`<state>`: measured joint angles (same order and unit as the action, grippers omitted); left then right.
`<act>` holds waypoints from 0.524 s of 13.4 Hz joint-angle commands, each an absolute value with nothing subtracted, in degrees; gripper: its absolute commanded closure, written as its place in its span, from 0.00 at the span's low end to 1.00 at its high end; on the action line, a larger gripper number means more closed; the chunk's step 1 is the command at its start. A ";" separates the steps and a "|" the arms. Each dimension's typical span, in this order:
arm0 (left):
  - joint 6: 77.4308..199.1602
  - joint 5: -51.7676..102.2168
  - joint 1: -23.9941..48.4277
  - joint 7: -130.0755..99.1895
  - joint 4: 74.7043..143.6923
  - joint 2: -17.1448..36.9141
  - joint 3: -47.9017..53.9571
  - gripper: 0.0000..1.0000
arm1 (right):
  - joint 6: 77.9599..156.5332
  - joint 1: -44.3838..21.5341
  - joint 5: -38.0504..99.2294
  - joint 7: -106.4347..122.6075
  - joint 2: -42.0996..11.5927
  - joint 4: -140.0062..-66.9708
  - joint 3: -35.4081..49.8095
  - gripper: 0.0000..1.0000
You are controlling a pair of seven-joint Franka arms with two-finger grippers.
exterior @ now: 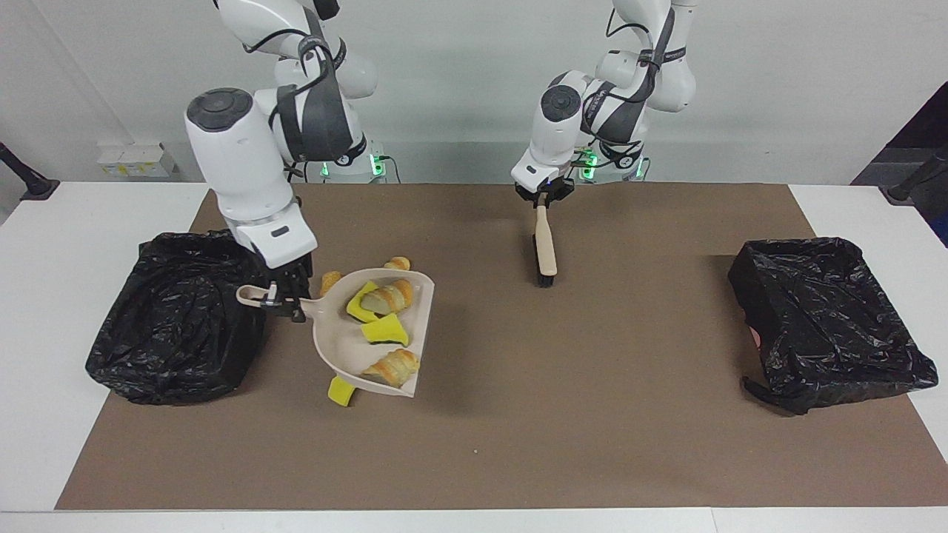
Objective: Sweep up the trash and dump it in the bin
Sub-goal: 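Carry the loaded dustpan over the black bag with the right gripper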
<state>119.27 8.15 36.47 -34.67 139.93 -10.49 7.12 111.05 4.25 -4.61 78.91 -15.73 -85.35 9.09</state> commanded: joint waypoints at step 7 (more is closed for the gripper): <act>122.61 8.70 36.83 -37.00 141.50 -9.58 6.68 1.00 | 113.19 25.37 -0.09 97.01 -6.17 -99.12 9.58 1.00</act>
